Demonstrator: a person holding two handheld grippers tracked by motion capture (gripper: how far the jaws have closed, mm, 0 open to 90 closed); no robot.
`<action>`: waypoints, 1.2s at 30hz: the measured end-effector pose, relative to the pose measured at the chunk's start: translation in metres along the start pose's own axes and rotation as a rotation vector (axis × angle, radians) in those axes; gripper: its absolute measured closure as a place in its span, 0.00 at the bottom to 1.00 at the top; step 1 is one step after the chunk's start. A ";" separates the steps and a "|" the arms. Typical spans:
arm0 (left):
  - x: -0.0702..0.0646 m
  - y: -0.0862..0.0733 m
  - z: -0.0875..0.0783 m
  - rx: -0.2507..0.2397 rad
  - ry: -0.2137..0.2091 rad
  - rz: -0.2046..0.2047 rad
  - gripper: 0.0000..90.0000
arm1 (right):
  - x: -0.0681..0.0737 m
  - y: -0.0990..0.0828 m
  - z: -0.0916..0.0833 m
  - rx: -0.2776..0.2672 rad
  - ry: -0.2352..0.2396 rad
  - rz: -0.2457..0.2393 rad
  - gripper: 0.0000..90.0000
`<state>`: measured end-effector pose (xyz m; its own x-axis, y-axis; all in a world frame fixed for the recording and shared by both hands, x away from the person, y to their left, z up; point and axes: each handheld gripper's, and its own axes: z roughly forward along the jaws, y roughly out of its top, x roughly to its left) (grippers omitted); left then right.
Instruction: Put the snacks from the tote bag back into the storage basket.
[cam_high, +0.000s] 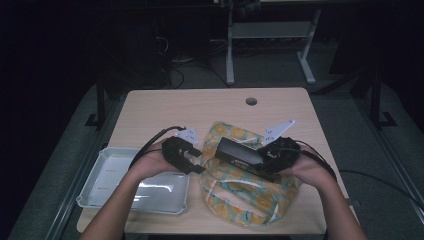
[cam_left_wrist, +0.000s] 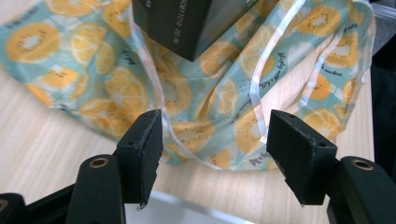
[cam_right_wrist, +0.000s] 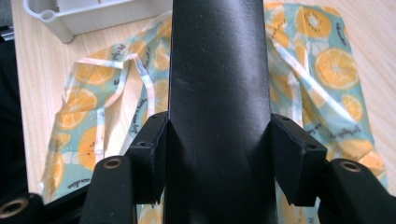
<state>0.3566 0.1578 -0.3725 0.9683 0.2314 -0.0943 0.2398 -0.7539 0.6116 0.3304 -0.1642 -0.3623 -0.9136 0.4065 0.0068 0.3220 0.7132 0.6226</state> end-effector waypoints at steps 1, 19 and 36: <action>0.000 -0.001 -0.004 -0.007 0.003 0.005 0.39 | 0.000 0.003 -0.001 0.004 0.009 -0.002 0.47; -0.008 0.019 -0.053 0.033 0.026 0.198 0.27 | 0.013 0.059 0.009 0.092 0.116 -0.183 0.47; -0.026 0.043 -0.037 0.109 0.008 0.293 0.28 | 0.032 0.095 0.030 0.123 0.167 -0.279 0.47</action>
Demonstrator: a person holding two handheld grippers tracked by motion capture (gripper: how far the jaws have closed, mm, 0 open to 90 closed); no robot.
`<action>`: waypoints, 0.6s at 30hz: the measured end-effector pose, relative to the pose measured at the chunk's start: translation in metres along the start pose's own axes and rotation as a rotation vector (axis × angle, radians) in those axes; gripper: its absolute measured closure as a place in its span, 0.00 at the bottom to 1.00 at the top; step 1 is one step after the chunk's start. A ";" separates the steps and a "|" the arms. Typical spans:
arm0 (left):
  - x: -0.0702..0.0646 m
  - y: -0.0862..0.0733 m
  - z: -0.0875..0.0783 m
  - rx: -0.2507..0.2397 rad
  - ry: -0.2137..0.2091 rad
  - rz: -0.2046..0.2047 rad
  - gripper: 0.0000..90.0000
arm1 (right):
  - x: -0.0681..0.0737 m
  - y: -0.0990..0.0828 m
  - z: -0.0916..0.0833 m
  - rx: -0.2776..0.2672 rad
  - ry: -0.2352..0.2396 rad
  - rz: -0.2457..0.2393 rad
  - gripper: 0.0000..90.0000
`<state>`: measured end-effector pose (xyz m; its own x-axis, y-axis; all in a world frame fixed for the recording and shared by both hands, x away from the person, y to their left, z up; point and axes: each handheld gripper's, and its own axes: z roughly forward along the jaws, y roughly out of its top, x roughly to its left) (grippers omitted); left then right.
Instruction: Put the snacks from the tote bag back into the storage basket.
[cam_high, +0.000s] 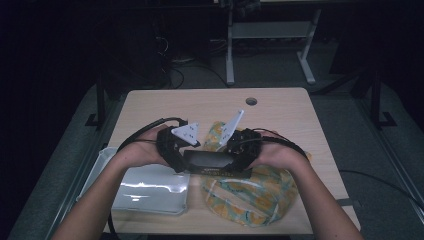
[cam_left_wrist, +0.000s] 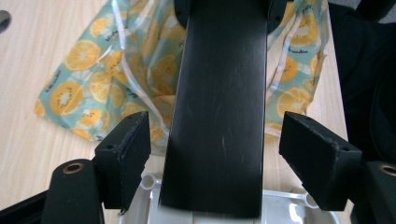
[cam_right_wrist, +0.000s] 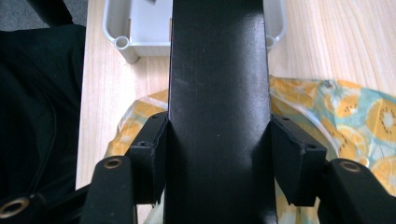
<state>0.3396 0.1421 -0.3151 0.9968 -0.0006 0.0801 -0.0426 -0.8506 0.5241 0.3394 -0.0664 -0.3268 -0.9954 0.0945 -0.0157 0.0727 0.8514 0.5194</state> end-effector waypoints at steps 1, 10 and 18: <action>0.000 0.001 0.002 0.016 -0.001 0.007 0.28 | 0.000 0.001 0.001 0.002 0.006 -0.004 0.47; 0.001 0.006 0.019 0.070 -0.035 0.019 0.34 | -0.001 0.009 0.005 -0.012 0.014 -0.035 0.47; 0.001 0.002 0.019 0.071 -0.041 0.017 0.45 | 0.001 0.013 0.005 -0.009 0.007 -0.045 0.47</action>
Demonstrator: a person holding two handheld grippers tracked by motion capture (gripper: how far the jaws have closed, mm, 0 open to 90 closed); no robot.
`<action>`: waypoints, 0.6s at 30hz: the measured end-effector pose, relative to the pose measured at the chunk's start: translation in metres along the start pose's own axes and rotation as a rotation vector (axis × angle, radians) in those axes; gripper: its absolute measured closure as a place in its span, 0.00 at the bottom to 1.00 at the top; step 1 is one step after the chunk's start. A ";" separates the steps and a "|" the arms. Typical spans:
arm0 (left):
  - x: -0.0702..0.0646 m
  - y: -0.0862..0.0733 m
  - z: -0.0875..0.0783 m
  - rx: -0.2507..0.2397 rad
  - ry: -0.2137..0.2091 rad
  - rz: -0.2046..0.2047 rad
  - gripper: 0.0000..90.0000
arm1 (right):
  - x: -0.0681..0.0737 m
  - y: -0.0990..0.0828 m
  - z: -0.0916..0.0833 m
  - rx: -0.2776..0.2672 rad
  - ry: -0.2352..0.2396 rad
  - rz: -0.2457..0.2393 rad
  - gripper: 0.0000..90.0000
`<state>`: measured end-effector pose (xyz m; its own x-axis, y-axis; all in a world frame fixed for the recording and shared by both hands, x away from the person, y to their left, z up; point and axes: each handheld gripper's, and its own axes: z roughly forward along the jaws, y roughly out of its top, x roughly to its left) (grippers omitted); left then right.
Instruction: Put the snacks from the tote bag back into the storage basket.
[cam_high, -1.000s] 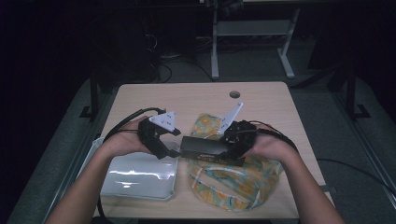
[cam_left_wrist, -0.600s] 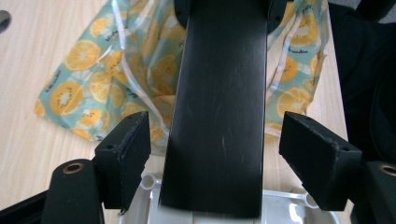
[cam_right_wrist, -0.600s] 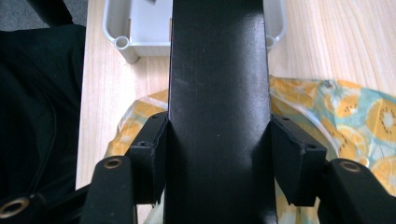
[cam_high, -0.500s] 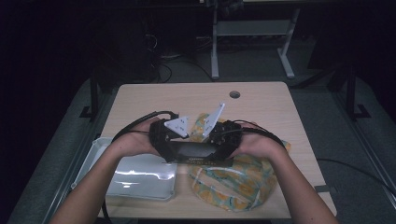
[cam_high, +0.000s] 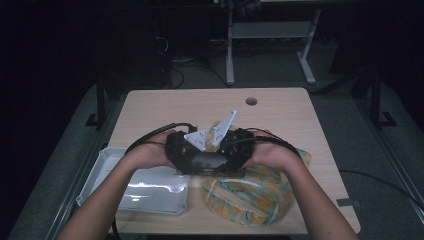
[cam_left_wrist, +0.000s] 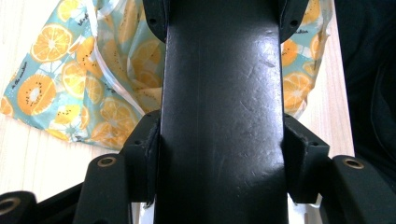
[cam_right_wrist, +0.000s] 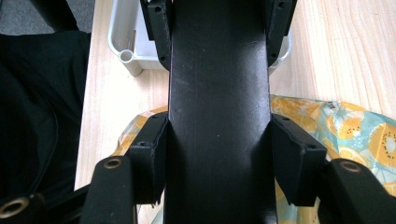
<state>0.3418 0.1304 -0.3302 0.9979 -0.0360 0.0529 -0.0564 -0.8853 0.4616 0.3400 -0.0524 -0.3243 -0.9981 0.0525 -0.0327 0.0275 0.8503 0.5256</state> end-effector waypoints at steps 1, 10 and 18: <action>0.000 -0.001 0.000 -0.007 -0.004 0.000 0.46 | 0.000 0.000 0.000 0.000 -0.001 -0.005 0.47; 0.001 -0.009 -0.001 -0.015 0.002 -0.019 0.47 | 0.002 -0.003 -0.004 -0.037 -0.013 0.018 0.33; 0.001 -0.021 -0.011 -0.019 0.007 -0.025 0.47 | 0.003 -0.020 -0.017 -0.076 -0.055 0.058 0.26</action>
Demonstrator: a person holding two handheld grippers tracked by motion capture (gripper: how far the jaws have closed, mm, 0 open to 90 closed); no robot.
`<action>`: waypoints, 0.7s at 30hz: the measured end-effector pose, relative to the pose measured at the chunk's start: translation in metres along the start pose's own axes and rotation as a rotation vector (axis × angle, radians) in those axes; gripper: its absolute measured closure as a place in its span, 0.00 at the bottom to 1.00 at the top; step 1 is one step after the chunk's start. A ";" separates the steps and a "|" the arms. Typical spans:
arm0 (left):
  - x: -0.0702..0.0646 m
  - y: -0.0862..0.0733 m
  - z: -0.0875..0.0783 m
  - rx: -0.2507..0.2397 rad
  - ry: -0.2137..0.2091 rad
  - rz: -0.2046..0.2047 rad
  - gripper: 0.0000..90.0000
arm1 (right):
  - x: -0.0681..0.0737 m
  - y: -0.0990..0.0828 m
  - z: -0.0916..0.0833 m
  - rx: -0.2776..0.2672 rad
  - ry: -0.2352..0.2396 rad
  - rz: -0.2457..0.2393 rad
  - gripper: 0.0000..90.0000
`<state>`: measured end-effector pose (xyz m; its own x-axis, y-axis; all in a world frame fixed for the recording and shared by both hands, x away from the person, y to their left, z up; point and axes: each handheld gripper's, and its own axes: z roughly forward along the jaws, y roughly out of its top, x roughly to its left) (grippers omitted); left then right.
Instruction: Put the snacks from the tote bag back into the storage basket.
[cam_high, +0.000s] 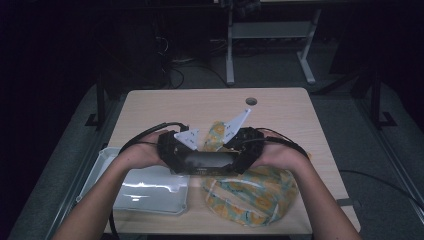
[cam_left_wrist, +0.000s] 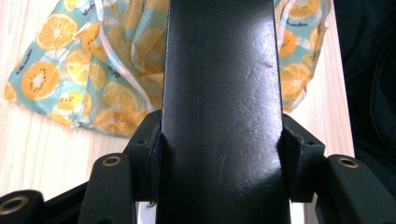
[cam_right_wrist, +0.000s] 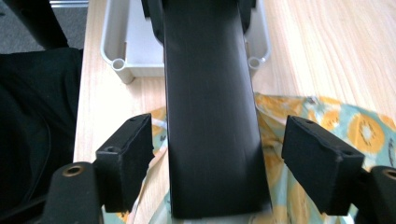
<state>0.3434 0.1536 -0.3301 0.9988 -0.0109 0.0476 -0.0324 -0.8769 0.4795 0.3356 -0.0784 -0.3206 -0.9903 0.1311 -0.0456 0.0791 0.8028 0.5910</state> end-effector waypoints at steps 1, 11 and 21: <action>0.000 -0.002 -0.002 0.004 0.001 -0.001 0.47 | 0.000 -0.003 -0.002 -0.004 -0.003 0.006 0.25; 0.000 -0.028 -0.018 0.003 0.014 -0.014 0.47 | 0.006 -0.037 -0.014 -0.040 -0.043 0.088 0.24; 0.005 -0.056 -0.034 0.012 0.024 -0.015 0.47 | 0.012 -0.075 -0.018 -0.078 -0.105 0.199 0.24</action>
<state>0.3488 0.2194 -0.3266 0.9980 0.0133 0.0615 -0.0171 -0.8827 0.4697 0.3161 -0.1469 -0.3512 -0.9385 0.3453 -0.0033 0.2584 0.7085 0.6567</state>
